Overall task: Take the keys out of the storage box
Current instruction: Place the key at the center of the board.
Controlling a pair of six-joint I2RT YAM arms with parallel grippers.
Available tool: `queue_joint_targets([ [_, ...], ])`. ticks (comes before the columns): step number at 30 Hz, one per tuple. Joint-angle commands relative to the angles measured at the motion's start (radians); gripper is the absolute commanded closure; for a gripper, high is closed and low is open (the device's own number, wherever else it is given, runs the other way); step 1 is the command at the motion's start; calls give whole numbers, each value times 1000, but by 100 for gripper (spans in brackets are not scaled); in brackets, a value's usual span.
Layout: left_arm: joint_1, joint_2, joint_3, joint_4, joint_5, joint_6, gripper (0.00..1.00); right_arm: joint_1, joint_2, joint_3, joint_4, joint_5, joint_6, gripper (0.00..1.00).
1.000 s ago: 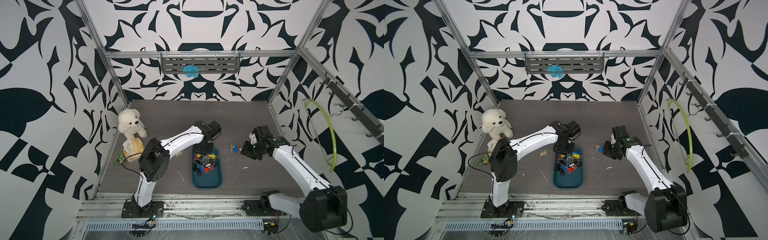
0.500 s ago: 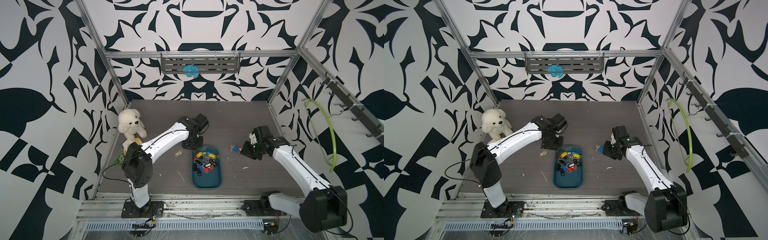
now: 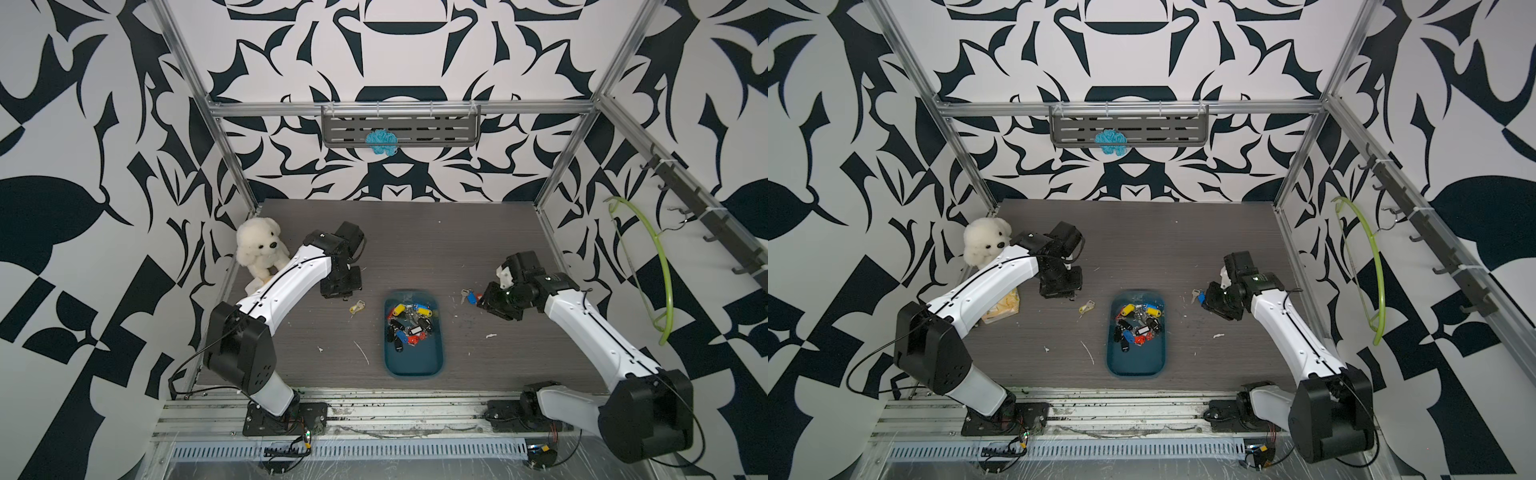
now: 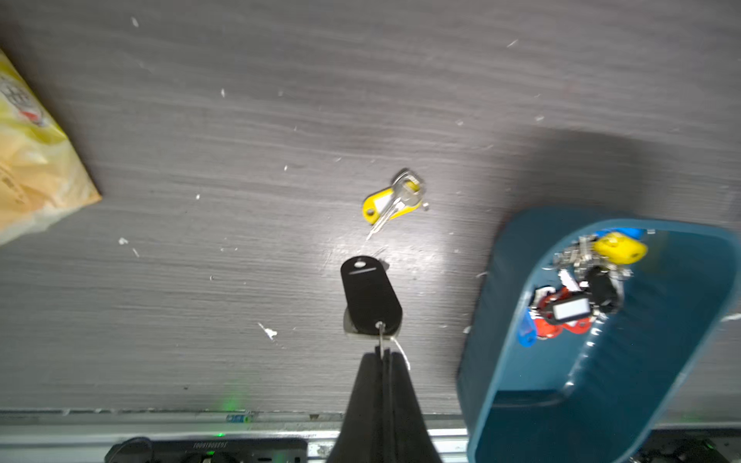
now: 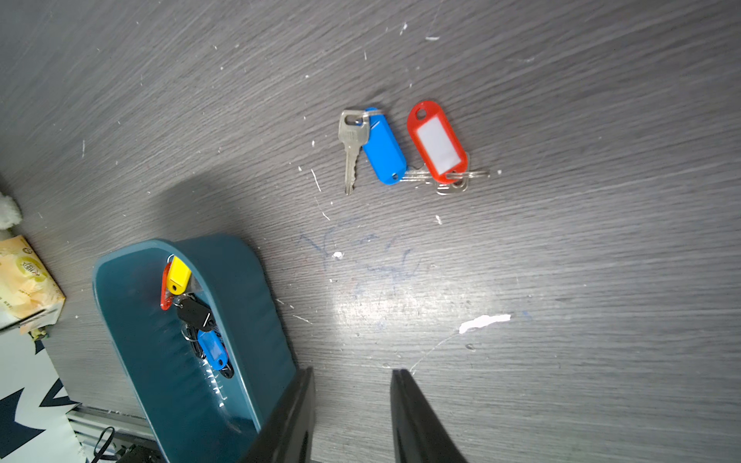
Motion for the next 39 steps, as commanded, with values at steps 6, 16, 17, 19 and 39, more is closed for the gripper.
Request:
queue_joint_targets([
  [6,12,77,-78,109,59,3,100,5,11,3,-12,-35,-22,51],
  [16,32,119,-86,128,34,1,88,54,17,5,-33,-48,-50,40],
  [17,33,119,-89,130,30,1,87,64,16,7,-33,-47,-51,40],
  [19,39,119,-97,130,26,-1,86,90,20,20,-32,-42,-51,40],
  [39,56,-33,-178,188,-25,-62,40,555,236,250,71,70,59,57],
])
